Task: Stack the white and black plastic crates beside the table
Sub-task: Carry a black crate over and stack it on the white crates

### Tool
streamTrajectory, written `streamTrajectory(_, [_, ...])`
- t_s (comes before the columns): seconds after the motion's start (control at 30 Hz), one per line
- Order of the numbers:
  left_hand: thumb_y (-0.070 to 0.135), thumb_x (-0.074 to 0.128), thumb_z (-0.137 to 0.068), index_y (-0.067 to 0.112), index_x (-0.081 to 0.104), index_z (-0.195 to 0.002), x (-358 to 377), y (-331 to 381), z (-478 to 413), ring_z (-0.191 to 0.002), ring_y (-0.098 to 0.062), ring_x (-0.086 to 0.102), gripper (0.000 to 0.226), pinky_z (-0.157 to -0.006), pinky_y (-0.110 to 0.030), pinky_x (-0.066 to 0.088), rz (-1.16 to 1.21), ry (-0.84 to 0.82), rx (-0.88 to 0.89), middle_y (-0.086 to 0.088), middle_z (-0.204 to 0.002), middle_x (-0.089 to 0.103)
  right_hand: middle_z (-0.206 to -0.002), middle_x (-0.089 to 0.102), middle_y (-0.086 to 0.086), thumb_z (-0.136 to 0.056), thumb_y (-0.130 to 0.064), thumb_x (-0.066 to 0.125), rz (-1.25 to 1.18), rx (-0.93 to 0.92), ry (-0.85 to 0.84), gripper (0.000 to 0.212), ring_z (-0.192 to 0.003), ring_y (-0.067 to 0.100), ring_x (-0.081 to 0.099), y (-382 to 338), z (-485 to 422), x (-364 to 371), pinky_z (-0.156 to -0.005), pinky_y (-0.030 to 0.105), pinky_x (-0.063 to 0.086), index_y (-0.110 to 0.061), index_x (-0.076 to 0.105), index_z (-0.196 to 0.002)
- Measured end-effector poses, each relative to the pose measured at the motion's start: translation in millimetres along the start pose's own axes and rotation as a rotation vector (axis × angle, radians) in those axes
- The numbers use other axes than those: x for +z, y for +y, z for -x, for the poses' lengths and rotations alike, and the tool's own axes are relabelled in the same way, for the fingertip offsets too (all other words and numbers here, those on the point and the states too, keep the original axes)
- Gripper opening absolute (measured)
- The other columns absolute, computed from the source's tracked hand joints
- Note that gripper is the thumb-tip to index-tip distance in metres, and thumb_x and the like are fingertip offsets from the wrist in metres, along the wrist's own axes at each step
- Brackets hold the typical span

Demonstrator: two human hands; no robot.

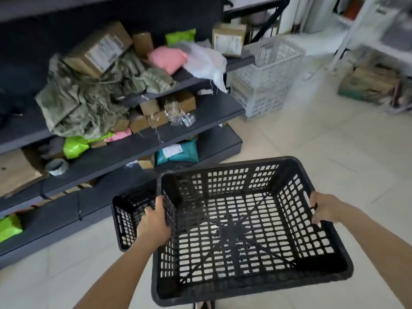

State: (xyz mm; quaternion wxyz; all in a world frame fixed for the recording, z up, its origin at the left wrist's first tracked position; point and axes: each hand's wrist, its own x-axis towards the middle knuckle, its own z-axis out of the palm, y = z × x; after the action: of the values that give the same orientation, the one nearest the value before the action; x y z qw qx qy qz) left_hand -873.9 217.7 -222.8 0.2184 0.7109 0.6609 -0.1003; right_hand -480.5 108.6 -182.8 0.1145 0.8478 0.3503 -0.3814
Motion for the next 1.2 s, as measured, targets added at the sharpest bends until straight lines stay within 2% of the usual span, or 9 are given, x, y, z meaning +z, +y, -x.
streamTrajectory(0.13, [0.018,0.056,-0.087,0.022,0.006,-0.151,-18.8,57.5,-31.3,-0.115,-0.036,0.056,0.082,-0.089,-0.042,0.050,-0.015,-0.036,0.029,-0.020,-0.131,0.045,-0.105,0.048,0.009,-0.078,-0.005,0.072,-0.039,0.061,0.038,0.043,-0.094,0.022,0.046,17.1,-8.3,-51.8,-0.087,0.029,0.048,-0.010,0.036,-0.101])
streamTrajectory(0.4, [0.021,0.050,-0.090,0.023,-0.004,-0.154,-50.3,178.9,-124.1,-0.116,-0.035,0.056,0.084,-0.097,-0.042,0.050,-0.062,-0.137,0.177,-0.021,-0.139,0.040,-0.086,0.045,0.006,-0.090,0.005,0.053,-0.012,0.117,0.047,0.014,-0.084,0.021,0.046,46.5,-43.6,-160.4,-0.063,0.017,0.051,-0.003,0.042,-0.091])
streamTrajectory(0.53, [0.016,0.055,-0.085,0.022,-0.004,-0.154,-64.8,245.9,-159.3,-0.117,-0.032,0.056,0.090,-0.097,-0.040,0.050,-0.084,-0.145,0.213,-0.020,-0.136,0.043,-0.104,0.044,0.006,-0.082,-0.013,0.068,-0.128,0.214,0.082,0.038,-0.092,0.020,0.045,72.1,-76.8,-218.0,-0.062,0.023,0.042,-0.013,0.035,-0.101])
streamTrajectory(0.6, [0.015,0.054,-0.085,0.021,-0.005,-0.154,-71.6,280.1,-177.6,-0.115,-0.032,0.057,0.091,-0.096,-0.041,0.051,-0.096,-0.147,0.227,-0.020,-0.135,0.043,-0.100,0.044,0.005,-0.082,-0.014,0.070,-0.116,0.201,0.077,0.040,-0.093,0.021,0.044,83.6,-94.8,-247.3,-0.069,0.025,0.042,-0.012,0.035,-0.101])
streamTrajectory(0.7, [0.020,0.053,-0.085,0.021,-0.003,-0.154,-85.7,338.2,-206.5,-0.116,-0.035,0.057,0.088,-0.099,-0.041,0.048,-0.085,-0.138,0.243,-0.023,-0.137,0.042,-0.077,0.037,-0.004,-0.082,-0.014,0.070,-0.108,0.177,0.071,0.040,-0.093,0.021,0.043,102.2,-129.2,-294.5,-0.054,0.023,0.040,-0.012,0.035,-0.101])
streamTrajectory(0.9, [0.031,0.051,-0.084,0.024,0.002,-0.153,-110.8,452.0,-266.5,-0.117,-0.039,0.054,0.085,-0.094,-0.043,0.047,-0.002,-0.115,0.247,-0.023,-0.130,0.053,-0.074,0.037,-0.005,-0.086,-0.012,0.066,-0.090,0.116,0.038,0.033,-0.093,0.020,0.045,138.3,-216.7,-403.2,-0.051,0.015,0.034,-0.010,0.038,-0.101])
streamTrajectory(1.0, [0.028,0.053,-0.083,0.025,-0.001,-0.153,-125.5,507.1,-296.3,-0.118,-0.039,0.053,0.088,-0.090,-0.045,0.050,0.002,-0.114,0.226,-0.023,-0.132,0.053,-0.073,0.036,-0.006,-0.089,-0.017,0.062,-0.017,0.096,0.078,0.026,-0.077,0.012,0.046,147.9,-258.2,-460.4,-0.046,0.009,0.030,-0.011,0.037,-0.094])
streamTrajectory(1.1, [0.027,0.056,-0.083,0.029,0.002,-0.152,-139.6,555.6,-324.8,-0.123,-0.037,0.049,0.088,-0.093,-0.045,0.050,0.012,-0.115,0.167,-0.020,-0.134,0.050,-0.074,0.043,-0.001,-0.083,-0.014,0.067,-0.018,0.091,0.076,0.026,-0.060,0.010,0.043,156.3,-304.1,-515.7,-0.050,0.018,0.043,-0.014,0.041,-0.081])
streamTrajectory(1.2, [0.025,0.059,-0.083,0.027,-0.001,-0.152,-155.5,598.5,-351.8,-0.124,-0.035,0.049,0.092,-0.096,-0.042,0.049,0.027,-0.112,0.121,-0.019,-0.135,0.049,-0.077,0.044,0.000,-0.082,-0.013,0.068,0.021,0.050,0.114,0.027,-0.062,0.012,0.045,153.1,-342.3,-571.4,-0.054,0.024,0.046,-0.012,0.045,-0.097])
